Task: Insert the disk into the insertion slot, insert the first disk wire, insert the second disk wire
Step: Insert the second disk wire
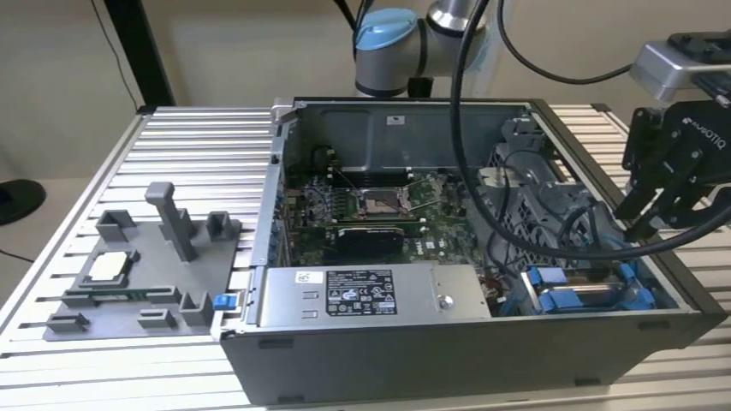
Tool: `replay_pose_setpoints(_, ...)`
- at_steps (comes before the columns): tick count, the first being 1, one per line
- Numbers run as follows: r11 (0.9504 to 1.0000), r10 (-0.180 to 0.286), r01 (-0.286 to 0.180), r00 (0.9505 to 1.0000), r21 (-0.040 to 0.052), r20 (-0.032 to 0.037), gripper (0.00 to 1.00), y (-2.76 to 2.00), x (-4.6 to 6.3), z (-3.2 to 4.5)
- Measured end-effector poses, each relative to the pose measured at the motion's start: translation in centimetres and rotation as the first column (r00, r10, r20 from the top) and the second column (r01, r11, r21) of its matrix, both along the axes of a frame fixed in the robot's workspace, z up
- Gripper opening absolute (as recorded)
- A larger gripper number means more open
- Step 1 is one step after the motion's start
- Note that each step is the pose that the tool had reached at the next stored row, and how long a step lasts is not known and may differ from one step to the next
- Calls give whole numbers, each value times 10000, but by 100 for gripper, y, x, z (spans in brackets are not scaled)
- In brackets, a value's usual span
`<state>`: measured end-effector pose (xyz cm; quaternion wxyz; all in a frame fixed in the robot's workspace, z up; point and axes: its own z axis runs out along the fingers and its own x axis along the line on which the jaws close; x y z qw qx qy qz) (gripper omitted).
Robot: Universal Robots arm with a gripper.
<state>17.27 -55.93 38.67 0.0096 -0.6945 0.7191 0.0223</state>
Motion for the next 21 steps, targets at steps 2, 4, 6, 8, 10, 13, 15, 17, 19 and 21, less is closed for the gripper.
replay_pose_setpoints(2, 10000, 1, -1, 10000, -11, 0, 100, 26, 43, -8)
replay_pose_setpoints(4, 10000, 2, -2, 10000, -25, -4, 100, 42, 84, -21)
replay_pose_setpoints(6, 10000, 12, -12, 10000, -84, -40, 100, 48, 120, -34)
replay_pose_setpoints(8, 9998, 31, -34, 9998, -187, -181, 100, 49, 137, -38)
replay_pose_setpoints(10, 9996, 50, -60, 9994, -288, -344, 100, 49, 149, -41)
replay_pose_setpoints(13, 9994, 102, -116, 9990, -337, -436, 100, 52, 174, -60)
replay_pose_setpoints(15, 9993, 163, -177, 9989, -340, -437, 100, 58, 192, -68)
replay_pose_setpoints(17, 9991, 211, -226, 9988, -345, -438, 100, 67, 204, -83)
replay_pose_setpoints(19, 9990, 235, -252, 9987, -368, -445, 100, 72, 208, -95)
replay_pose_setpoints(21, 9988, 240, -258, 9987, -404, -452, 100, 75, 208, -104)
